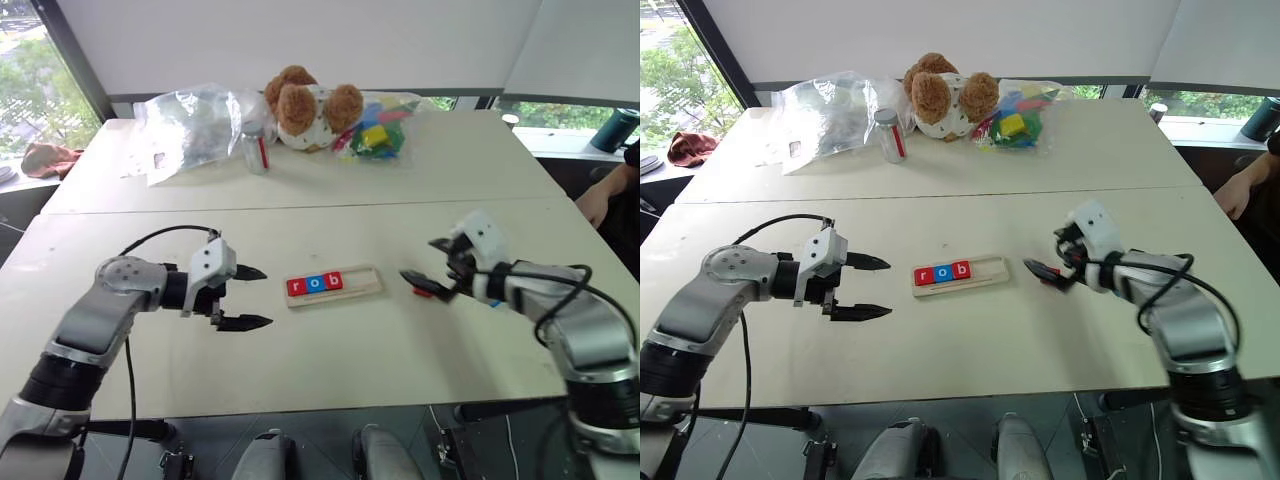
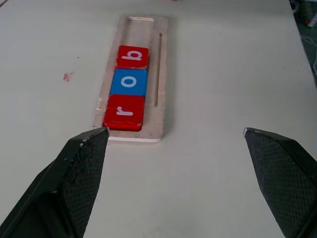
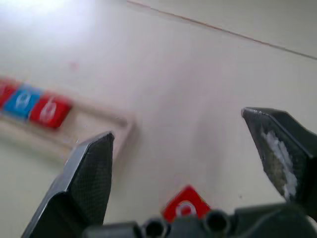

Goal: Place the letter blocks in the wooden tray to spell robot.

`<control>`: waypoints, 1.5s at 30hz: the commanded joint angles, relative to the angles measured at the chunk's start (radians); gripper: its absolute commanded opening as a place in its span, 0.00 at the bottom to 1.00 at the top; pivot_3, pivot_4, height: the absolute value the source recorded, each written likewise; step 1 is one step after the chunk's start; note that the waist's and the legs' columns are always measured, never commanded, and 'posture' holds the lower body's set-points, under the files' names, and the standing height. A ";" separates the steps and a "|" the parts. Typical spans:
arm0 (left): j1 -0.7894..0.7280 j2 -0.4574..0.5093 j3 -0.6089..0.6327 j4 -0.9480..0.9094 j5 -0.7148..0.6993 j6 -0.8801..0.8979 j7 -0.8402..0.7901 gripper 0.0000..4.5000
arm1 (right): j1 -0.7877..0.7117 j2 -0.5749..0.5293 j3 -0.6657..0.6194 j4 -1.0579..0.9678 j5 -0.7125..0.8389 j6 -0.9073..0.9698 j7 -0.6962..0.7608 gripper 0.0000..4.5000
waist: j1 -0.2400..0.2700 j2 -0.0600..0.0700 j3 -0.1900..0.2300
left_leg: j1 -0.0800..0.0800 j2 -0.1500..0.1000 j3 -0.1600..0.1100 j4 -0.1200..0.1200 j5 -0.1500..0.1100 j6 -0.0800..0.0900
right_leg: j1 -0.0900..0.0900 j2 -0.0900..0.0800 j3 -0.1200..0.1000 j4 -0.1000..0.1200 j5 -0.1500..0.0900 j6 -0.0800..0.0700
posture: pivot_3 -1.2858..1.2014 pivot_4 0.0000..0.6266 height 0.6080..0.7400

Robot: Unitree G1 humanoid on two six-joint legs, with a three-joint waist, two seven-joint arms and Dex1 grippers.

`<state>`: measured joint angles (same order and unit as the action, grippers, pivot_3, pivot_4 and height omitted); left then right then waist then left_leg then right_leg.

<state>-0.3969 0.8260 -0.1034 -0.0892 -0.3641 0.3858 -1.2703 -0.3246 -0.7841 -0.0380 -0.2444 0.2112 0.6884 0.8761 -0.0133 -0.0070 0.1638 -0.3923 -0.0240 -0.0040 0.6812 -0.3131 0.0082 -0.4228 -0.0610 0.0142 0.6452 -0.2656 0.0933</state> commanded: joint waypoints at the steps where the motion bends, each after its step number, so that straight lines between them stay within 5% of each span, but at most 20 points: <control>1: -0.013 0.017 0.020 -0.040 -0.022 0.005 -0.023 1.00 | -0.037 -0.085 0.040 0.229 0.009 -0.321 0.287 0.99 | -0.003 0.000 0.000 | 0.000 0.000 0.000 0.000 0.000 0.000 | 0.000 0.000 0.000 0.000 0.000 0.000 | 0.52 0.24 1.00; 9: 0.014 0.014 0.044 -0.072 -0.020 0.029 0.042 1.00 | -0.311 -0.045 0.157 0.813 -0.104 -0.723 0.468 0.99 | -0.007 0.000 0.001 | 0.002 0.002 0.002 0.002 0.000 -0.001 | -0.001 0.000 0.004 0.004 0.000 0.000 | 0.52 0.24 1.00; 19: 0.086 0.036 0.067 -0.130 -0.025 0.056 0.086 1.00 | -0.357 0.018 0.166 0.913 -0.120 -0.787 0.502 0.99 | 0.001 0.000 0.001 | 0.000 0.001 0.002 0.002 0.001 -0.002 | -0.002 -0.004 0.004 0.003 0.000 0.000 | 0.52 0.24 1.00; 22: 0.085 0.037 0.066 -0.131 -0.022 0.057 0.087 1.00 | -0.357 0.022 0.162 0.923 -0.119 -0.788 0.502 0.80 | 0.000 0.000 0.001 | 0.000 0.001 0.002 0.002 0.001 -0.002 | -0.002 -0.004 0.004 0.003 0.000 0.000 | 0.52 0.24 1.00; 27: 0.079 0.040 0.055 -0.115 -0.009 0.047 0.080 1.00 | -0.355 0.022 0.158 0.922 -0.114 -0.786 0.505 0.25 | -0.001 0.000 0.001 | 0.000 0.001 0.001 0.001 0.001 -0.003 | -0.003 -0.004 0.004 0.003 0.000 0.000 | 0.52 0.24 1.00; 36: 0.067 0.028 0.039 -0.101 0.009 0.036 0.077 1.00 | -0.467 0.119 0.192 0.726 -0.059 -0.553 0.522 0.25 | -0.008 0.000 0.001 | 0.000 0.002 0.002 0.001 0.001 -0.003 | -0.004 -0.003 0.004 0.004 0.000 -0.001 | 0.52 0.24 1.00; 45: 0.093 0.030 0.045 -0.114 0.026 0.031 0.081 1.00 | -0.633 0.250 0.354 0.945 -0.200 -0.754 0.599 0.25 | 0.003 0.000 0.001 | -0.001 0.000 0.000 0.001 0.002 -0.004 | -0.004 -0.004 0.003 0.004 0.000 -0.001 | 0.52 0.24 1.00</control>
<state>-0.3064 0.8479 -0.0688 -0.1750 -0.3355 0.4246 -1.1939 -0.9231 -0.5346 0.3135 0.6653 0.0295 -0.0161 1.4629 -0.0099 -0.0066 0.1644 -0.3933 -0.0240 -0.0034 0.6822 -0.3114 0.0041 -0.4266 -0.0657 0.0173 0.6490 -0.2652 0.0928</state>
